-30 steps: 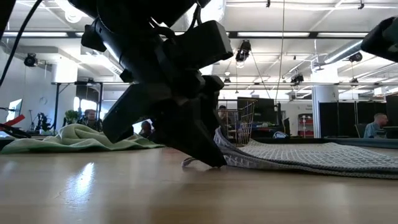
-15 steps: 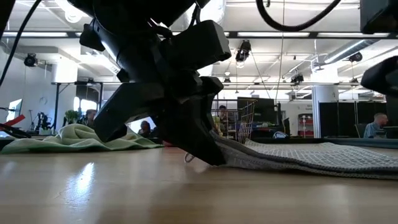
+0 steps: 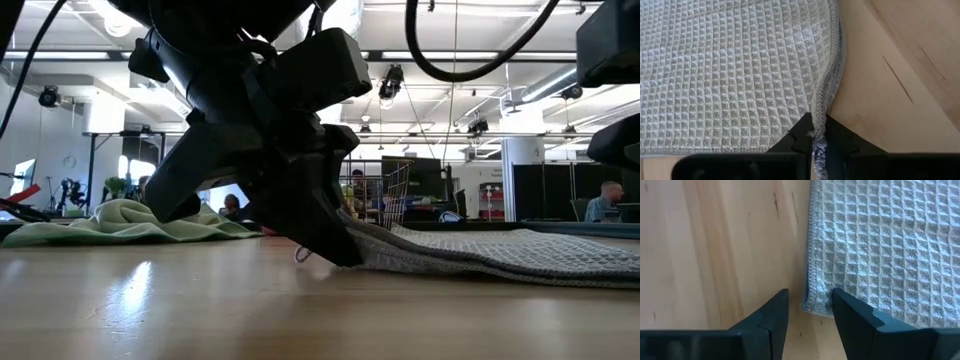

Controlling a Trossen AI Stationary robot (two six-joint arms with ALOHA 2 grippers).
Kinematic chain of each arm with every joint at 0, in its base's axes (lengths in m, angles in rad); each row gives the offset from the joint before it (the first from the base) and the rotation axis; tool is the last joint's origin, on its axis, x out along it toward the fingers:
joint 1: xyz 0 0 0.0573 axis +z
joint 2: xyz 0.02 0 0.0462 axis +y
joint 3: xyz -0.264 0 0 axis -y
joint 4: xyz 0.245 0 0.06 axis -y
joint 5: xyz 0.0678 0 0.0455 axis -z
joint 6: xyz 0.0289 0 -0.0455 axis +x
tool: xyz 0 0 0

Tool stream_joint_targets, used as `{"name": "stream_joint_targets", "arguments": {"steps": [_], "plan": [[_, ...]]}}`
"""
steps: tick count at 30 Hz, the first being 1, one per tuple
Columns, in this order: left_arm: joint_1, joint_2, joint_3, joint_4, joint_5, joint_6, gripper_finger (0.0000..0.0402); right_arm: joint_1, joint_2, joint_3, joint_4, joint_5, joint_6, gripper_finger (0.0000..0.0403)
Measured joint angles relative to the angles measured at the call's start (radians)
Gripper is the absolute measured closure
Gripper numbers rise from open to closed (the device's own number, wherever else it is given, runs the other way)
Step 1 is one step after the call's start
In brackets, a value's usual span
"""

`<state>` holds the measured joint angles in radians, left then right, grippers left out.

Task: Fold microfiber towels
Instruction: Fold the gray microfiber cloth

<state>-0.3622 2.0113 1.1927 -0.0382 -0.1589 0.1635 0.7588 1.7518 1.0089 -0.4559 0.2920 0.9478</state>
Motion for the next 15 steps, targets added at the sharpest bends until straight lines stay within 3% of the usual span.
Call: {"name": "stream_joint_targets", "arguments": {"steps": [8, 15], "plan": [[0.000, 0.000, 0.003, 0.002, 0.001, -0.003, 0.0387, -0.052, 0.001, -0.001, -0.055, 0.008, 0.043, 0.0311], [0.000, -0.001, 0.002, 0.001, 0.001, -0.087, 0.0387, -0.061, 0.001, -0.002, -0.051, -0.003, 0.078, 0.0387]]}}
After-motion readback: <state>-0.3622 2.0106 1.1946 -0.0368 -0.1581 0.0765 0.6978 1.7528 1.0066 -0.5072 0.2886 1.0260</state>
